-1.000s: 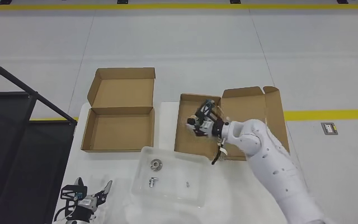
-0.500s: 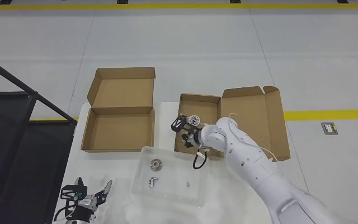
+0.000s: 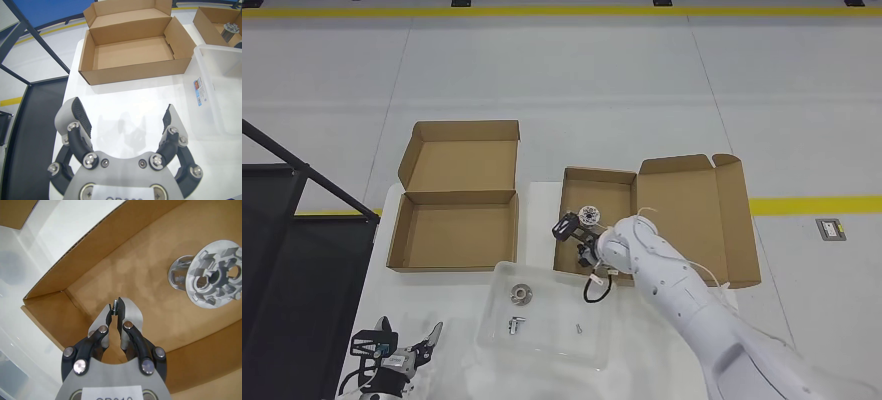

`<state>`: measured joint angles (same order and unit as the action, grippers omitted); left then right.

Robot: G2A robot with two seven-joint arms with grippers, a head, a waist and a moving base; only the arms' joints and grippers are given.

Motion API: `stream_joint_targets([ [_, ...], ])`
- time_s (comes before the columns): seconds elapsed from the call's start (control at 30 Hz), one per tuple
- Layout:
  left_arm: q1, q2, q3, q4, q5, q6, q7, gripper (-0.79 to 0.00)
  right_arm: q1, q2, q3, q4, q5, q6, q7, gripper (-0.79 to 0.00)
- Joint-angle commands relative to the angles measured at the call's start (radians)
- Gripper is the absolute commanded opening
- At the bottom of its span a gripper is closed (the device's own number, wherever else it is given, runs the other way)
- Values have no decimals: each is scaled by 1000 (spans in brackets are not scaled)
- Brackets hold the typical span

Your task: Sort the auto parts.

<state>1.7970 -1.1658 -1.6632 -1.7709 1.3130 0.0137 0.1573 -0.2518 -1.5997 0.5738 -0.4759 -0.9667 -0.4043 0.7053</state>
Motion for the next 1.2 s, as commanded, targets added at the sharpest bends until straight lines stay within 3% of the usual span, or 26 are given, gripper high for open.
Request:
stream_joint_targets([
  [0.0,0,0,0,0,0,0,0,0,6,-9,-1,25,5,-4,-10,-690],
  [0.07,0,0,0,0,0,0,0,0,12,-18,-3,44,5,-7,-20,-634],
  [0.2,0,0,0,0,0,0,0,0,23,-33,-7,74,0,-9,-33,-610],
  [0.67,0,0,0,0,0,0,0,0,47,-62,-6,130,-17,-24,-52,-640],
  [1.17,0,0,0,0,0,0,0,0,51,-21,41,54,-26,-128,-75,-628],
])
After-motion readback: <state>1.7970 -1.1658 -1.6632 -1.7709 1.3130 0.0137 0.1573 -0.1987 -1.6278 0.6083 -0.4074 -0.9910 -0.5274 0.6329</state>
